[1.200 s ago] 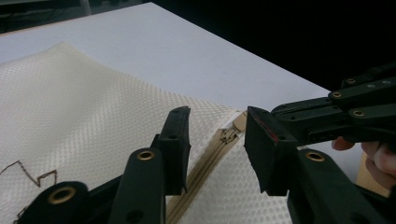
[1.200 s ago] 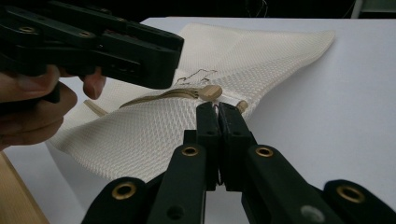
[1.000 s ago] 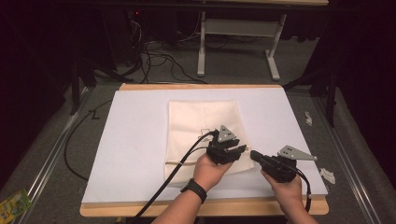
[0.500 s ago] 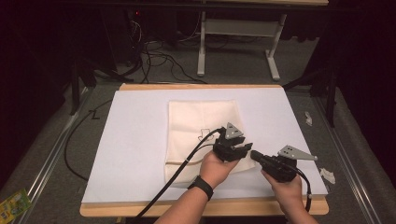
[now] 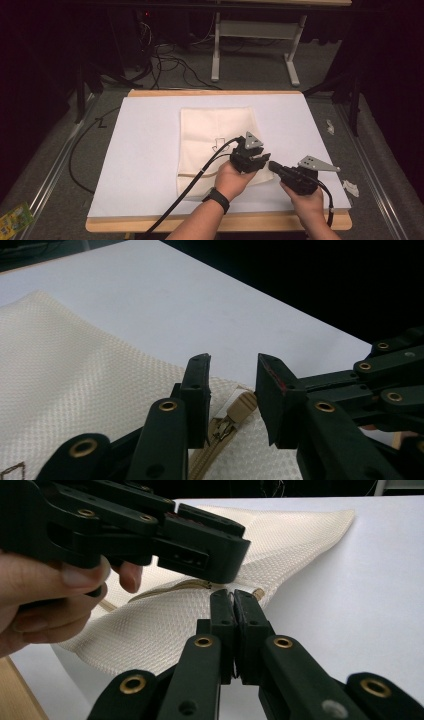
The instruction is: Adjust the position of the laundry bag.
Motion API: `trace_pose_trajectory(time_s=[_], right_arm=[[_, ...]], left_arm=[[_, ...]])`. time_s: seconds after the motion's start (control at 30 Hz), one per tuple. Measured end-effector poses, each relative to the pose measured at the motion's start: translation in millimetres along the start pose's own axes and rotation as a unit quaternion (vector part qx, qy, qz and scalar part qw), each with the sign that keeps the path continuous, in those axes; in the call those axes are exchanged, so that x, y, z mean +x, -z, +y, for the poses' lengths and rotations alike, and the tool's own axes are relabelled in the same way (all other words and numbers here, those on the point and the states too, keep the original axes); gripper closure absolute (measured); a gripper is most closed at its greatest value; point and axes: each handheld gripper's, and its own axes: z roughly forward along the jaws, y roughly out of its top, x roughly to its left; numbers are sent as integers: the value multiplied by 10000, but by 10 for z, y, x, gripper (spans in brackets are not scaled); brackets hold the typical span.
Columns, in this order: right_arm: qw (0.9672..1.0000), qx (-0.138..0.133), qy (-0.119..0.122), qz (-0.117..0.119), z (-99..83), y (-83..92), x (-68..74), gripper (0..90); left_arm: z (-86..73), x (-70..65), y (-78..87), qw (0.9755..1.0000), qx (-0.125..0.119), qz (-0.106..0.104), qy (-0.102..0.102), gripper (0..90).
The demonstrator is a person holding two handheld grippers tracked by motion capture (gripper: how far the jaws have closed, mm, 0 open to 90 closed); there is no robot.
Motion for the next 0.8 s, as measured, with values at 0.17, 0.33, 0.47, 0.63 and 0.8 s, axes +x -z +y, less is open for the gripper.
trace_pose_trajectory(time_s=[0.17,0.33,0.47,0.63,0.8], right_arm=[[10000,-3,9,-20,0,-1,-6,896],[10000,-14,2,-33,1,4,-12,896],[10000,-13,-4,-37,0,1,-7,896],[10000,-8,-2,-45,-1,5,-8,896],[10000,-12,10,-39,0,2,-7,896]], left_arm=[[-24,33,69,10000,21,87,13,689],[-75,78,111,9999,53,93,56,705],[-106,85,106,9999,63,25,93,710],[-142,121,130,9999,13,24,152,671],[-255,156,99,9996,96,-109,243,572]])
